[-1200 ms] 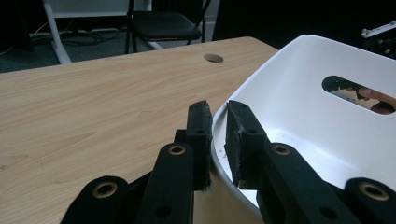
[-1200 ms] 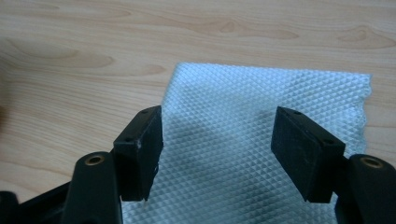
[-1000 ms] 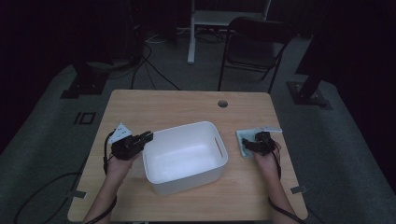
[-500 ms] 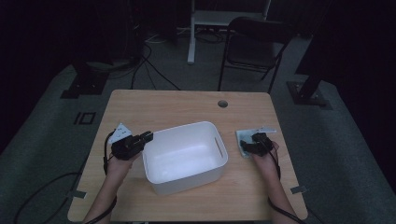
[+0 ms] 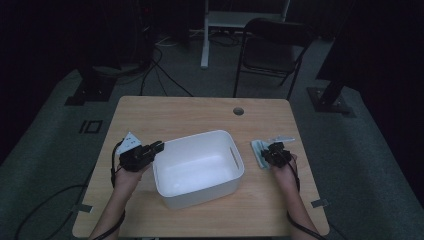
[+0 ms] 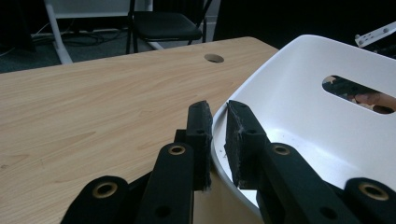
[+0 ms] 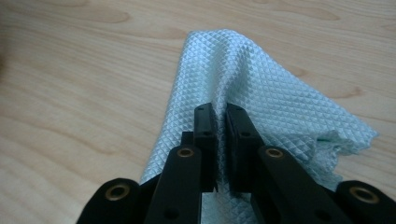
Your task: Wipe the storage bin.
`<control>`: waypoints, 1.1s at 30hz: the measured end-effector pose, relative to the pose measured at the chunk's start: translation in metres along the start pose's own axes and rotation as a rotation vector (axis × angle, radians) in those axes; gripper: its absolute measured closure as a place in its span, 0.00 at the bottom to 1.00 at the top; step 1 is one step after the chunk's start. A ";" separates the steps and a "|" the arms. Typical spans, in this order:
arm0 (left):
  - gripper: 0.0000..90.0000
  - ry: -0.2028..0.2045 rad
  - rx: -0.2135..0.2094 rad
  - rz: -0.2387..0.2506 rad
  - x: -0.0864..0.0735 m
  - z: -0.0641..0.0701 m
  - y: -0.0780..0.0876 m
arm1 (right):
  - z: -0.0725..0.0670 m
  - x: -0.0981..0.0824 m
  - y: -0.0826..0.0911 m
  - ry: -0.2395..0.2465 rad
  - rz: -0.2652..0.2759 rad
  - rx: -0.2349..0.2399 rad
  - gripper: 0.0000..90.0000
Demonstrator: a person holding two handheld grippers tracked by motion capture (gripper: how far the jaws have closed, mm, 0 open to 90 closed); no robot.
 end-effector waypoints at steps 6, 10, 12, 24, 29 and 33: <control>0.89 -0.002 0.000 -0.001 0.000 0.000 0.000 | -0.009 -0.002 0.013 0.009 0.022 0.048 0.95; 0.89 -0.002 0.001 -0.002 0.000 0.000 0.000 | -0.014 0.001 0.031 -0.008 0.080 0.094 0.95; 0.89 -0.002 0.000 -0.002 0.000 0.000 0.000 | -0.018 0.003 0.041 0.000 0.101 0.102 0.95; 0.89 -0.001 -0.001 -0.002 0.001 0.000 -0.002 | -0.044 0.003 0.095 0.049 0.215 0.195 0.95; 0.89 -0.001 0.000 -0.002 0.001 0.000 -0.002 | -0.051 0.003 0.116 0.079 0.256 0.214 0.95; 0.89 0.001 -0.001 -0.001 0.001 0.000 -0.002 | -0.057 0.002 0.132 0.094 0.291 0.241 0.95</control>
Point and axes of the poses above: each handheld gripper's, and its own axes: y roughly backward along the jaws, x roughly out of its top, z roughly to its right, the point moved 7 cm from there along -y, roughly forward along the jaws, and after that the axes turned 3 degrees about -z, right-handed, at the moved point
